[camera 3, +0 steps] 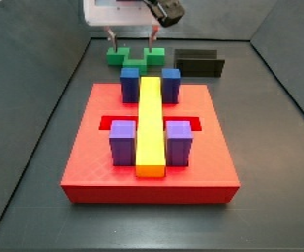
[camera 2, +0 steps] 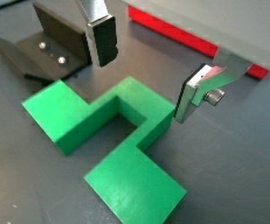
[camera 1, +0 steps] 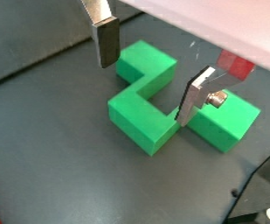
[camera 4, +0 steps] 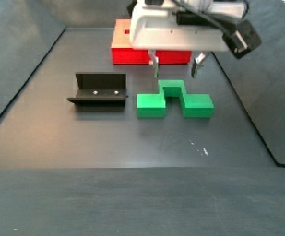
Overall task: Pick up the green object. Move up. Place the green object on the fixture. Regrasp the green object. Move to above the board. Insert the green object.
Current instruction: Pick up the green object.
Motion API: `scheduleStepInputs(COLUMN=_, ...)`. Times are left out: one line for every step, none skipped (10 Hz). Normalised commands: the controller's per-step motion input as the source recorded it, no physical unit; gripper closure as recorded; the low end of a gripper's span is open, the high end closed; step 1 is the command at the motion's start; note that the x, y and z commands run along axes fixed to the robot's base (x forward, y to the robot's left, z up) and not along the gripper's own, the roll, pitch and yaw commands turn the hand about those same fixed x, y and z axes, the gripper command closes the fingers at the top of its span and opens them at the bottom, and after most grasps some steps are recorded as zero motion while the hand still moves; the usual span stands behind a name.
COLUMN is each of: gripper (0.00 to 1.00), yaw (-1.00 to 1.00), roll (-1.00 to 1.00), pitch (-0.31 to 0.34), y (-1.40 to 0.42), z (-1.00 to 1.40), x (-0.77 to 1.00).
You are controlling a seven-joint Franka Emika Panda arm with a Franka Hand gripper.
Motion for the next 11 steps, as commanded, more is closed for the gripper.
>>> scheduleStepInputs(gripper=0.0, yaw=0.15, roll=-0.09, pitch=-0.021, y=0.0, z=-0.59, x=-0.03)
scheduleStepInputs(gripper=0.0, yaw=0.22, roll=-0.13, pitch=-0.036, y=0.0, z=-0.46, x=-0.07)
scheduleStepInputs(gripper=0.0, yaw=0.26, roll=-0.16, pitch=-0.034, y=0.0, z=-0.33, x=0.0)
scheduleStepInputs(gripper=0.0, yaw=0.16, roll=-0.12, pitch=-0.029, y=0.0, z=-0.17, x=0.0)
scheduleStepInputs(gripper=0.0, yaw=0.09, roll=-0.09, pitch=-0.024, y=0.0, z=-0.12, x=0.0)
scheduleStepInputs(gripper=0.0, yaw=0.05, roll=-0.05, pitch=-0.031, y=-0.04, z=-0.19, x=0.0)
scheduleStepInputs(gripper=0.0, yaw=0.0, roll=-0.06, pitch=-0.047, y=-0.09, z=-0.23, x=0.0)
scheduleStepInputs(gripper=0.0, yaw=0.0, roll=-0.02, pitch=-0.04, y=-0.11, z=-0.27, x=0.0)
scheduleStepInputs(gripper=0.0, yaw=-0.04, roll=0.0, pitch=0.0, y=-0.05, z=-0.22, x=0.0)
scheduleStepInputs(gripper=0.0, yaw=-0.18, roll=0.0, pitch=0.0, y=0.0, z=-0.16, x=0.0)
scheduleStepInputs(gripper=0.0, yaw=-0.21, roll=0.0, pitch=0.0, y=0.0, z=-0.07, x=0.0)
